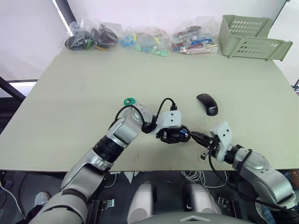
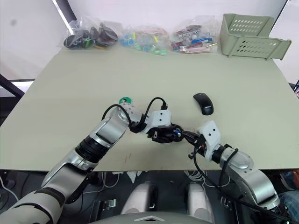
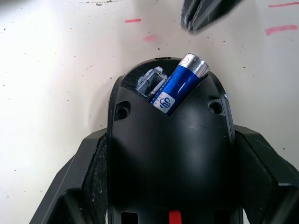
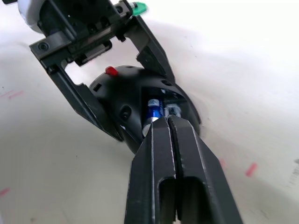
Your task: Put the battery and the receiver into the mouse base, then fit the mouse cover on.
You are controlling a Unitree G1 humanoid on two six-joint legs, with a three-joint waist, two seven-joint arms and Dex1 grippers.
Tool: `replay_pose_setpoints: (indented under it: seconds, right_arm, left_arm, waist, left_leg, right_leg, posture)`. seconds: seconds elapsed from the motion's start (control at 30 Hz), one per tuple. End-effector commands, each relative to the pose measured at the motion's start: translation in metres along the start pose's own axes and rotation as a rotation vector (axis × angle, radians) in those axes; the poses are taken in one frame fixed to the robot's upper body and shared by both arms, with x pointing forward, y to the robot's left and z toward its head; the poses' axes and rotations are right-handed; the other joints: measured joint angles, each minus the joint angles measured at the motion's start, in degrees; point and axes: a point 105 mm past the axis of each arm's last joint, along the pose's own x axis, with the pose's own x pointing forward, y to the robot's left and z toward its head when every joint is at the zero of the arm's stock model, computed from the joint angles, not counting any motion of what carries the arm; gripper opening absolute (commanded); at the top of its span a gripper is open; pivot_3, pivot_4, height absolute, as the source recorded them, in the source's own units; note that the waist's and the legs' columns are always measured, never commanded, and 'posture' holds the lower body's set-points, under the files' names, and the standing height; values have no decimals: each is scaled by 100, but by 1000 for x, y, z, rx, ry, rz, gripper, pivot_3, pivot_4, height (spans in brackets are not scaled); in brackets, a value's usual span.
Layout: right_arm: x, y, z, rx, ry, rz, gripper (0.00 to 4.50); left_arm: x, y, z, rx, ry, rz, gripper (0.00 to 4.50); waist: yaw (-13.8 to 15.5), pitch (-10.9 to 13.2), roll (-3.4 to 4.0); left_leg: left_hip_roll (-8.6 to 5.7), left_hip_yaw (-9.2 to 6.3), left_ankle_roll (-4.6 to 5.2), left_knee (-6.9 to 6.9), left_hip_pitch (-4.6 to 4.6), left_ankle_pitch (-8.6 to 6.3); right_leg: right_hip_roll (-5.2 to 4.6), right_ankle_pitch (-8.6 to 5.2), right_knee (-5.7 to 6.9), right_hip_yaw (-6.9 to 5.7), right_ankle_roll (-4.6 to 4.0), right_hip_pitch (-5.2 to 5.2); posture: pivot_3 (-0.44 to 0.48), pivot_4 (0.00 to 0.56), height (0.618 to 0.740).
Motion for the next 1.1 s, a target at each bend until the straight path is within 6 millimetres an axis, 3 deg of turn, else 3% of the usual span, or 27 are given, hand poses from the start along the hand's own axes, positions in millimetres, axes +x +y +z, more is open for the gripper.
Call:
replay_pose_setpoints:
  seconds: [0.03,0.2,0.4,0.93,1.0,1.1]
  right_arm:
    - [4,5,15,-13,-98,31,33]
    - [10,3,15,18,-141,17,33]
    - [17,6,1,16,-111,18,33]
    - [32,0,-64,46,60,-50,33]
    - [33,-2,-64,38,56,-58,33]
    - [28,-3,-35,33,-60,-52,33]
  left_arm:
    - [13,-14,-26,-47,103,-55,2914]
    - [13,-15,-26,-47,107,-57,2914]
    - [12,-15,-26,-47,111,-59,2914]
    - [14,-13,-25,-51,110,-61,2914]
    - [15,-13,-25,-54,111,-60,2914]
    - [15,-14,-26,-60,113,-57,2914]
  waist:
    - [0,0,0]
    - [-9,0,0]
    - [-14,0,1]
    - [-64,-36,-5]
    - [-66,-41,-9]
    - [-59,-47,-11]
  left_leg:
    - [1,-1,0,0,0,0]
    - [1,0,0,1,1,0]
    - [1,1,0,1,1,0]
    - [11,19,0,-2,31,0]
    - [12,28,0,-8,53,0]
    - [15,38,-1,-27,89,-1]
  right_leg:
    - [1,0,0,0,0,0]
    - [0,0,2,1,0,0]
    - [1,0,2,1,-1,0]
    - [12,1,15,23,-3,11]
    - [13,1,15,33,-3,27]
    - [9,-2,9,41,-5,44]
  posture:
    - [0,150,740]
    - [0,150,740]
    - [0,150,740]
    - [0,150,740]
    - [0,150,740]
    - [0,150,740]
